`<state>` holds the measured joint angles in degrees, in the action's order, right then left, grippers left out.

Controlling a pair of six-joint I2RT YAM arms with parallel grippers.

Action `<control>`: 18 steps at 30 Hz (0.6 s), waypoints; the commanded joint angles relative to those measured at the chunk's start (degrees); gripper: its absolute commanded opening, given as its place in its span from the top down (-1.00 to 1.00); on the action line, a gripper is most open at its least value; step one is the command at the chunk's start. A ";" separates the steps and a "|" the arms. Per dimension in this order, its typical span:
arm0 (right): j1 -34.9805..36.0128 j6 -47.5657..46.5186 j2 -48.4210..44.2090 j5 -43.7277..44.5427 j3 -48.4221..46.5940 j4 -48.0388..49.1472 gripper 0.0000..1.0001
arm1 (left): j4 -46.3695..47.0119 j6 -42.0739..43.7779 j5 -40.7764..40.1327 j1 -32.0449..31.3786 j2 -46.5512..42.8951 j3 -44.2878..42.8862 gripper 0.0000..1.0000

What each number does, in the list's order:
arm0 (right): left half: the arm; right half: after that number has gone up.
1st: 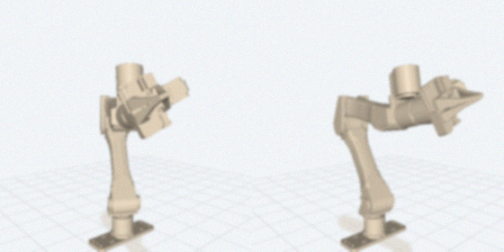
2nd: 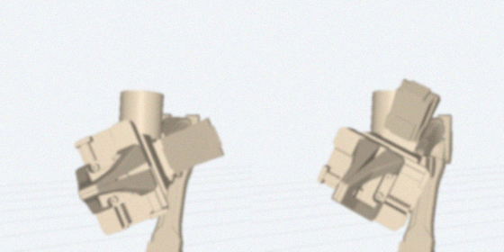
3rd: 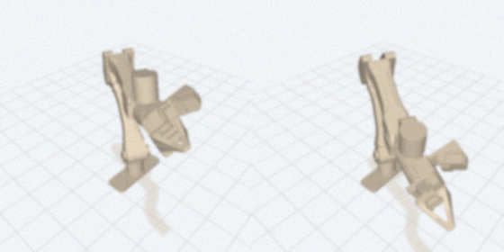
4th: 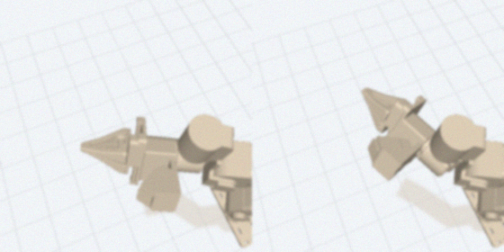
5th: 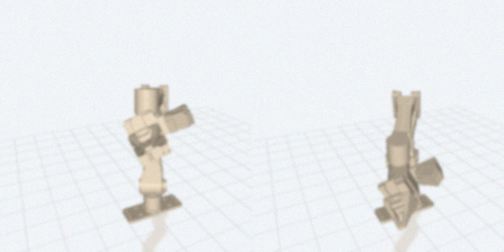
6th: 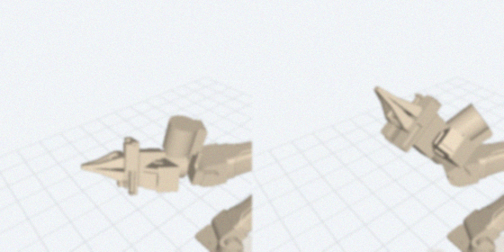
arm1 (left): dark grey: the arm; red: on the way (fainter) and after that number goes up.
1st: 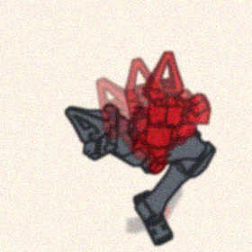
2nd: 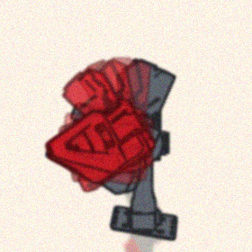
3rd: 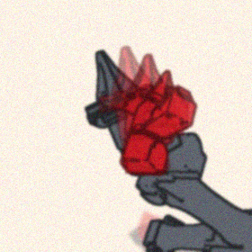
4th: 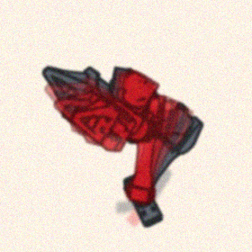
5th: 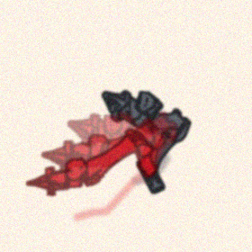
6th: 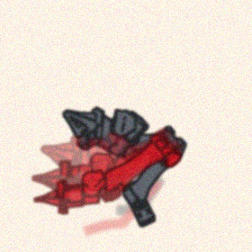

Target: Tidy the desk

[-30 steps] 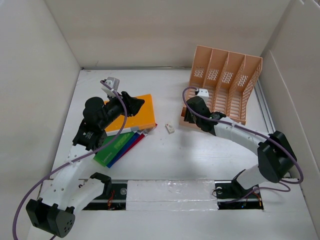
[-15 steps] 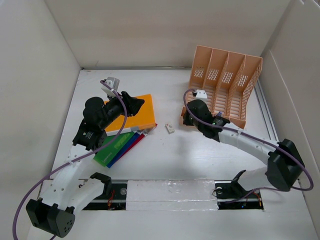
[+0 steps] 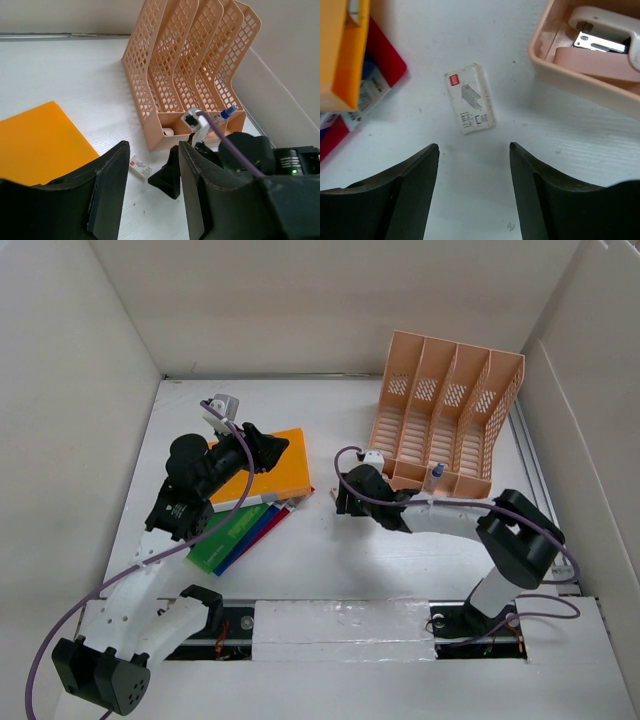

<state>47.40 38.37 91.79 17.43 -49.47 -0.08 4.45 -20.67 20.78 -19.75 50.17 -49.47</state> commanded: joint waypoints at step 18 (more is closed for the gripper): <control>2.34 2.49 14.04 11.22 -8.18 4.48 0.48 | 2.84 -0.34 1.72 0.15 -1.22 -0.80 0.20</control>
<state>48.47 40.38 105.62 27.73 -56.60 5.17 4.47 -20.69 21.21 -19.75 49.93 -49.47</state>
